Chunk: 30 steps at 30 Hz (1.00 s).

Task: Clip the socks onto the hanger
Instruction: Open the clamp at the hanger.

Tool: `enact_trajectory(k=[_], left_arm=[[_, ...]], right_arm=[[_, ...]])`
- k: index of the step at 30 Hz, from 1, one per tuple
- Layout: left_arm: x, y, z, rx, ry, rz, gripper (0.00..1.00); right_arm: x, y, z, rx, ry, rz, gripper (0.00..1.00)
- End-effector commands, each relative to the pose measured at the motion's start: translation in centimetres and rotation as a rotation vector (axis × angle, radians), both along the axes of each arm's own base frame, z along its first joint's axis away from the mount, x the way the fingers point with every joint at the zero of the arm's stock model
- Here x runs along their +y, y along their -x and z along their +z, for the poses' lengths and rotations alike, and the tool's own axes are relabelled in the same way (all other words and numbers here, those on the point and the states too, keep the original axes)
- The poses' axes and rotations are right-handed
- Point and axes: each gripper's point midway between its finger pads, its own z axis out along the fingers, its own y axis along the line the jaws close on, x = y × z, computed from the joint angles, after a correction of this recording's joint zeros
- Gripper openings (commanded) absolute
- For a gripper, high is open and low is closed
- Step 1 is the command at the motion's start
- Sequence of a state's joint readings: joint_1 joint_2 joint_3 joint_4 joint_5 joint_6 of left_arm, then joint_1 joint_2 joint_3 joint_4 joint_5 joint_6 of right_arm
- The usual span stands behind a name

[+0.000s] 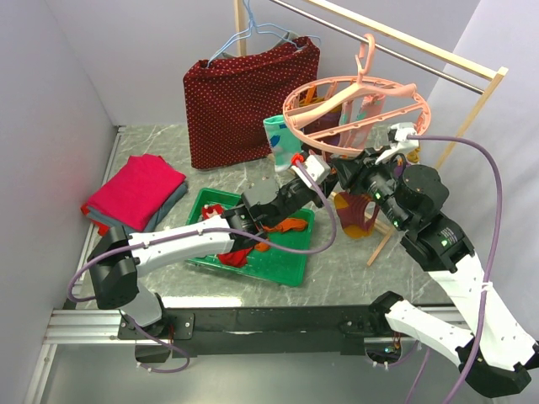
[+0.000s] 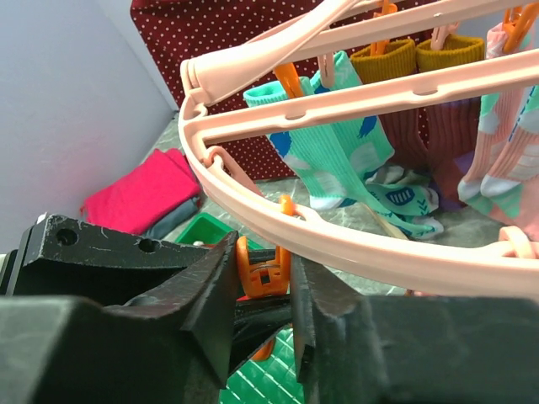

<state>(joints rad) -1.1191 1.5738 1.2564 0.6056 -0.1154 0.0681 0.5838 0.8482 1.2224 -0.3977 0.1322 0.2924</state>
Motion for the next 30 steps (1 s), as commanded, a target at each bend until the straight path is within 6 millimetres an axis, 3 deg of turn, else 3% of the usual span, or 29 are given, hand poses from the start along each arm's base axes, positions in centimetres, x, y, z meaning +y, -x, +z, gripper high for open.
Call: enact_trajectory(k=[1, 3, 6, 7, 10, 14, 18, 19, 20, 22, 27, 29, 30], left_arm=[[-1.3, 2.7, 0.4, -0.018, -0.012, -0.089, 0.14], [-0.9, 2.7, 0.6, -0.013, 0.001, -0.079, 0.22], [-0.2, 2.9, 0.5, 0.000, 0.010, -0.074, 0.43], [0.2, 3.1, 0.8, 0.004, 0.020, -0.075, 0.56], [1.5, 3.6, 1.2, 0.029, 0.038, -0.075, 0.72], [3.9, 4.1, 1.2, 0.120, 0.058, -0.051, 0.87], [7.3, 3.7, -1.2, 0.264, 0.052, 0.049, 0.98], [8.4, 3.6, -1.0, 0.292, 0.071, 0.079, 0.98], [9.4, 3.0, -2.9, 0.372, 0.049, 0.146, 0.97], [11.3, 2.4, -4.5, 0.454, 0.036, 0.235, 0.96], [18.0, -0.1, -13.3, 0.805, 0.003, 0.568, 0.96], [19.6, -0.5, -15.6, 0.927, 0.052, 0.617, 0.96], [21.7, -1.3, -17.7, 0.989, 0.052, 0.670, 0.96]], right_arm=[[-0.5, -0.5, 2.8, -0.104, -0.046, -0.033, 0.21], [-0.6, -0.4, 2.5, -0.101, -0.042, -0.035, 0.15], [-0.9, -0.3, 2.1, -0.096, -0.039, -0.045, 0.10], [-1.0, -0.2, 2.2, -0.099, -0.041, -0.047, 0.09], [-1.2, 0.0, 1.9, -0.099, -0.038, -0.050, 0.06], [-1.3, 0.0, 1.5, -0.095, -0.033, -0.055, 0.03], [-1.4, 0.1, 1.4, -0.095, -0.040, -0.058, 0.01], [-1.5, 0.2, 1.3, -0.096, -0.041, -0.059, 0.00], [-1.5, 0.2, 1.2, -0.095, -0.040, -0.059, 0.00], [-1.5, 0.2, 1.1, -0.092, -0.038, -0.059, 0.00], [-1.5, 0.2, 0.8, -0.090, -0.039, -0.059, 0.00], [-1.4, 0.1, 0.6, -0.088, -0.037, -0.059, 0.00], [-1.4, 0.1, 0.6, -0.088, -0.037, -0.056, 0.00]])
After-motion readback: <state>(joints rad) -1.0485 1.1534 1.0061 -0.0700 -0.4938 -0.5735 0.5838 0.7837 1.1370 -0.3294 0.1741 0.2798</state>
